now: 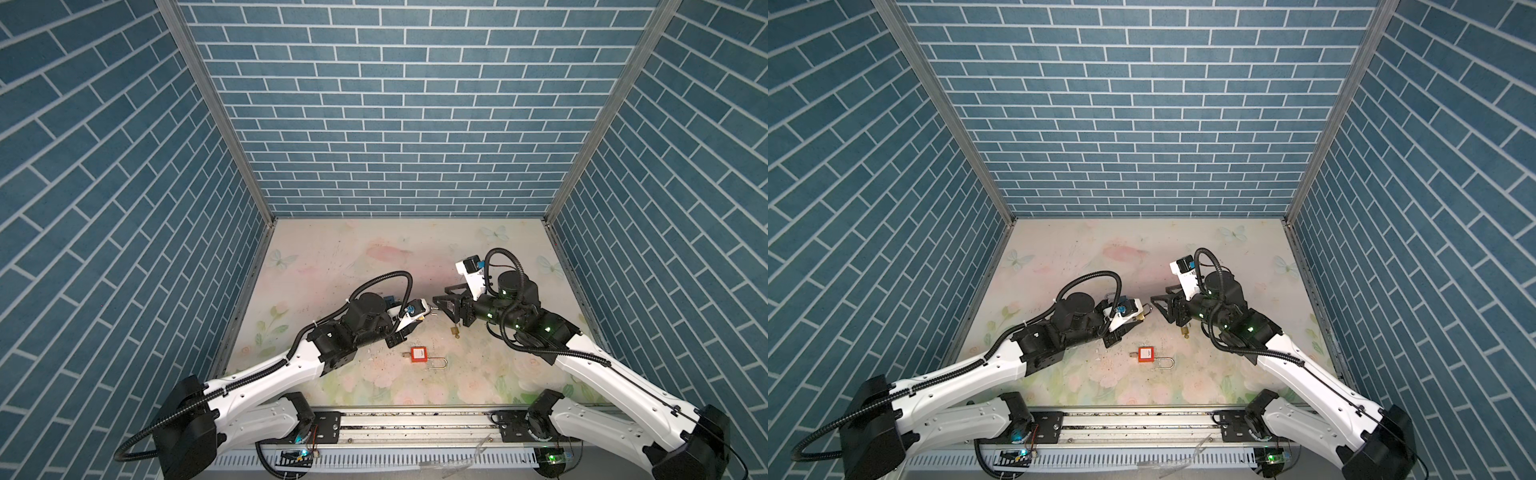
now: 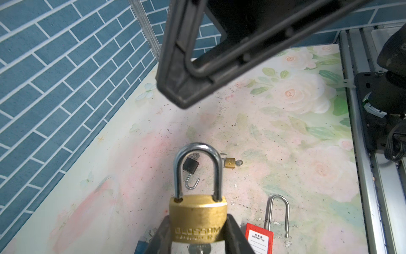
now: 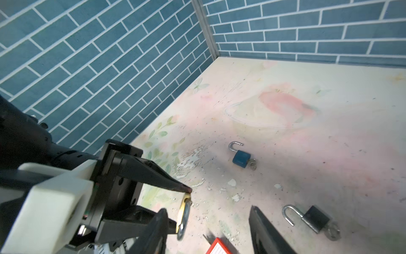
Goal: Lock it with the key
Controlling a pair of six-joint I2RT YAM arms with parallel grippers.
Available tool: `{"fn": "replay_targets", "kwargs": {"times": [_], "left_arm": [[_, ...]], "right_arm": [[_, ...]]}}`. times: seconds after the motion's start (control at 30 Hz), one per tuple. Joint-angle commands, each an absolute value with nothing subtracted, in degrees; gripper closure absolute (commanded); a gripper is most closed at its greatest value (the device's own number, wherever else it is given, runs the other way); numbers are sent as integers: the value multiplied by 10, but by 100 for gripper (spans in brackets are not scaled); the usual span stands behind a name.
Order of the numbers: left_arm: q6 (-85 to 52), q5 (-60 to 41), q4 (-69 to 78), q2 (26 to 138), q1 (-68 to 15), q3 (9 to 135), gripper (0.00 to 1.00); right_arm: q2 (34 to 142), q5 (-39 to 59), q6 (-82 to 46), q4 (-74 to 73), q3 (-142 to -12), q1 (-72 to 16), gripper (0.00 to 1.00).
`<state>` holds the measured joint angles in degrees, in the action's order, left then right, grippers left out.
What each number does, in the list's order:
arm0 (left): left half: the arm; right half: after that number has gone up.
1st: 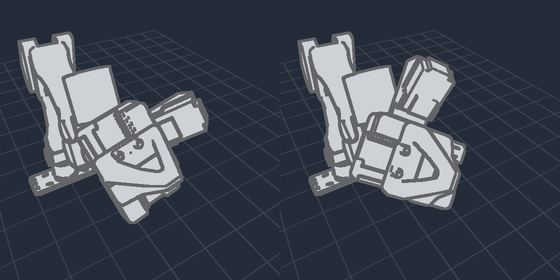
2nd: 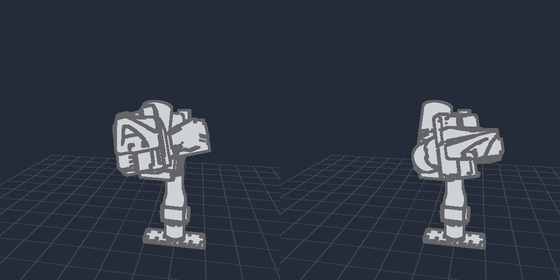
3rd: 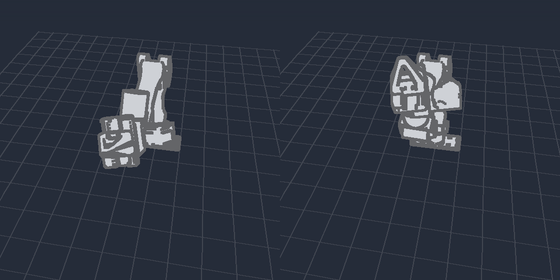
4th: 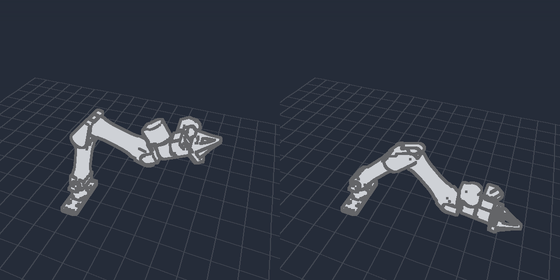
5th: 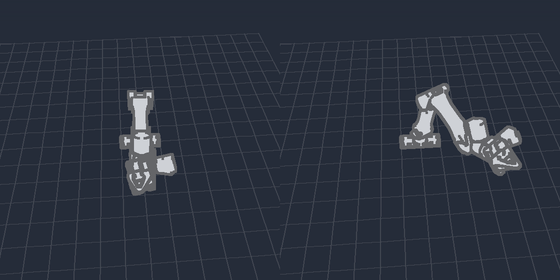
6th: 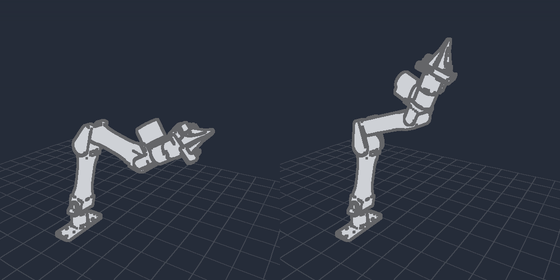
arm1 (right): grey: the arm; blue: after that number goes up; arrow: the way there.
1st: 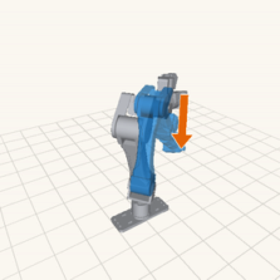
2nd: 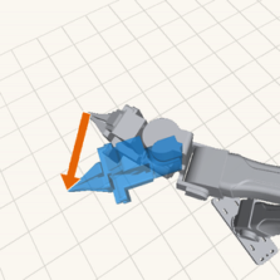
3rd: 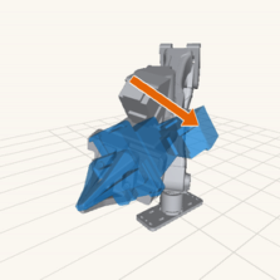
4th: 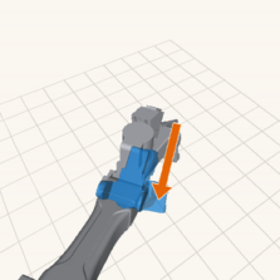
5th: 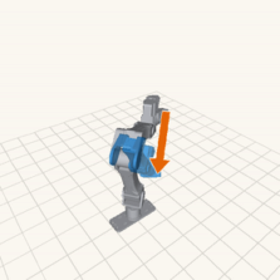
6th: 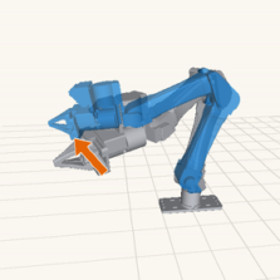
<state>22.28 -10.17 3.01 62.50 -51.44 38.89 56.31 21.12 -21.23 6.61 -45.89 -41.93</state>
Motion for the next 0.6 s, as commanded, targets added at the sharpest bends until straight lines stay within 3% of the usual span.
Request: {"fn": "replay_targets", "kwargs": {"times": [0.0, 0.57], "left_arm": [[272, -88, 4, 628, -529, 410, 100], [305, -37, 24, 637, -551, 400, 100]], "right_arm": [[577, 281, -237, 126, -486, -419, 43], [621, 333, -248, 156, -478, -419, 66]]}}
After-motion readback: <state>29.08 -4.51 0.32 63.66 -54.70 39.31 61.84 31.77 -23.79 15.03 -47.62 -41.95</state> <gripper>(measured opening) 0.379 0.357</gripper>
